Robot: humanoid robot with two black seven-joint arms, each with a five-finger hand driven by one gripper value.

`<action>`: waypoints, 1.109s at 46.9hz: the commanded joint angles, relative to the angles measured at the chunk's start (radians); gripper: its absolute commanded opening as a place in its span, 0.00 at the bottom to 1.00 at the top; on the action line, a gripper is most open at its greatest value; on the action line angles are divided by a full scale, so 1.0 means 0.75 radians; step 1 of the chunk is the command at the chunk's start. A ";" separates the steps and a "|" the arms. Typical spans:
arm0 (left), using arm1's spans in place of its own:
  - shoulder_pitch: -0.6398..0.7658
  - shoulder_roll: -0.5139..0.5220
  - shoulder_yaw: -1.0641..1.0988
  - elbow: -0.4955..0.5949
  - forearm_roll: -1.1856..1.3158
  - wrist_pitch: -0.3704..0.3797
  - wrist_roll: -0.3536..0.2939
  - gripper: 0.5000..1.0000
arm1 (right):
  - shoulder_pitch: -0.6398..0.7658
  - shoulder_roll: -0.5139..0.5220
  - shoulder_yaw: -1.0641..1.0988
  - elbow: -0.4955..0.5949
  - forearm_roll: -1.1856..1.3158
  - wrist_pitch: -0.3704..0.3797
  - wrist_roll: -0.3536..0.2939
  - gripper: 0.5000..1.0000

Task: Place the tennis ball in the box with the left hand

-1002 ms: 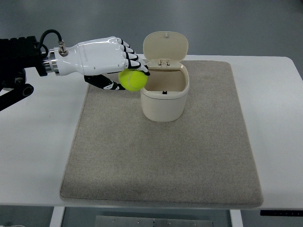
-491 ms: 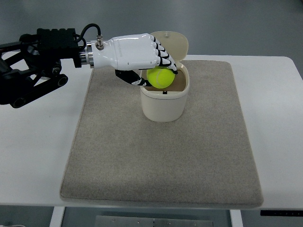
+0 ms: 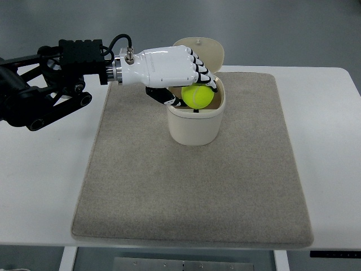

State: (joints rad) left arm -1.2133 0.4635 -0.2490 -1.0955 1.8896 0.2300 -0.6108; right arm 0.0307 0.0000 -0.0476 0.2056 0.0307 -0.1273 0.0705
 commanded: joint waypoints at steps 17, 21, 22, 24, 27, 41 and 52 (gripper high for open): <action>0.014 0.006 -0.012 0.011 -0.014 0.014 0.000 0.77 | 0.000 0.000 0.000 0.000 0.000 0.000 0.000 0.80; 0.018 0.008 -0.012 0.008 -0.014 0.014 0.000 0.89 | 0.000 0.000 0.000 0.000 0.000 0.000 0.000 0.80; 0.018 0.008 -0.012 0.008 -0.014 0.014 0.000 0.91 | 0.000 0.000 0.000 0.000 0.000 0.000 0.000 0.80; 0.020 0.010 -0.012 0.006 -0.014 0.014 0.000 0.91 | 0.000 0.000 0.000 0.000 0.000 0.000 0.000 0.80; 0.024 0.016 -0.010 0.000 -0.012 0.012 0.000 0.91 | 0.000 0.000 0.000 0.000 0.000 0.000 0.000 0.80; 0.029 0.322 0.007 -0.218 -0.010 0.010 0.000 0.91 | 0.000 0.000 0.000 0.000 0.000 0.000 0.000 0.80; 0.102 0.554 0.007 -0.257 -0.079 0.014 0.000 0.95 | 0.000 0.000 0.000 0.000 0.000 0.000 0.000 0.80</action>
State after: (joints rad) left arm -1.1505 0.8409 -0.2438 -1.2946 1.8651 0.2408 -0.6110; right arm 0.0305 0.0000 -0.0475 0.2055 0.0307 -0.1272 0.0707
